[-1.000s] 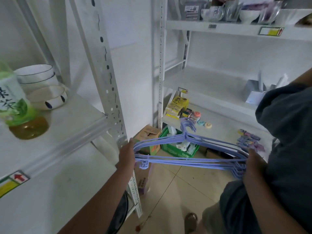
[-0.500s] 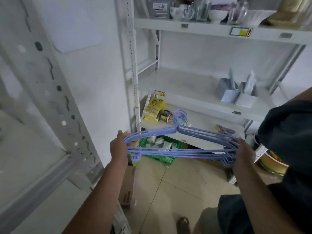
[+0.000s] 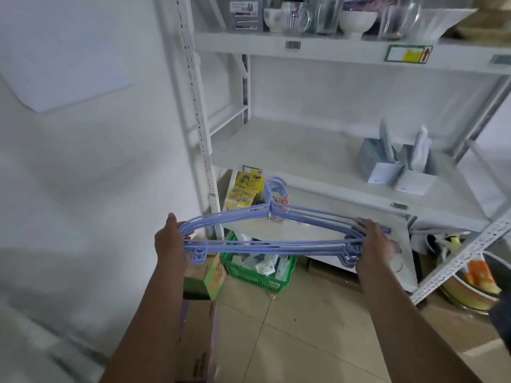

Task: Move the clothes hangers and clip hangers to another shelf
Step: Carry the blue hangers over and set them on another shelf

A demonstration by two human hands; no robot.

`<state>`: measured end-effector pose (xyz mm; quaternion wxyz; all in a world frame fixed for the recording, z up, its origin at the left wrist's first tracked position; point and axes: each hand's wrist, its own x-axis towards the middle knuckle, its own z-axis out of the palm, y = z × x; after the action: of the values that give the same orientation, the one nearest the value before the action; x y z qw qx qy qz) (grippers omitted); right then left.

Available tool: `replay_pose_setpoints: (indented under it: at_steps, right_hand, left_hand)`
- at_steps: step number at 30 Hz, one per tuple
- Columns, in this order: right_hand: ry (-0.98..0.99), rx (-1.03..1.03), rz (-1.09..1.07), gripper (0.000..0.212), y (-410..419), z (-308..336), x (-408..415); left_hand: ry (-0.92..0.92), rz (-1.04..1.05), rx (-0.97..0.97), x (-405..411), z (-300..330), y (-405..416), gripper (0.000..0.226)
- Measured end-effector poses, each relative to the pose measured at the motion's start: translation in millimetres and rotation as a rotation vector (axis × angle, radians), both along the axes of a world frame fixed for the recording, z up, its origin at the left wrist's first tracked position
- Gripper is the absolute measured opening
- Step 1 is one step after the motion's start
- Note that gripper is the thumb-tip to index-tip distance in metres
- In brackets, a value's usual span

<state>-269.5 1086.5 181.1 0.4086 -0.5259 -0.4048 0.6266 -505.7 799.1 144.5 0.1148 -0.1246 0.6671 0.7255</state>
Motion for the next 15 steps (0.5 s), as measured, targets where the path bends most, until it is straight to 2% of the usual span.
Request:
replay_pose_setpoints:
  at_steps: [3, 15]
  right_hand:
    - [0.000, -0.011, 0.017, 0.019, 24, -6, -28]
    - [0.052, -0.006, -0.016, 0.029, 107, 7, -124]
  left_hand:
    - [-0.013, -0.013, -0.003, -33, 5, 17, 0.047]
    - [-0.059, -0.154, 0.058, -162, 33, 99, 0.066]
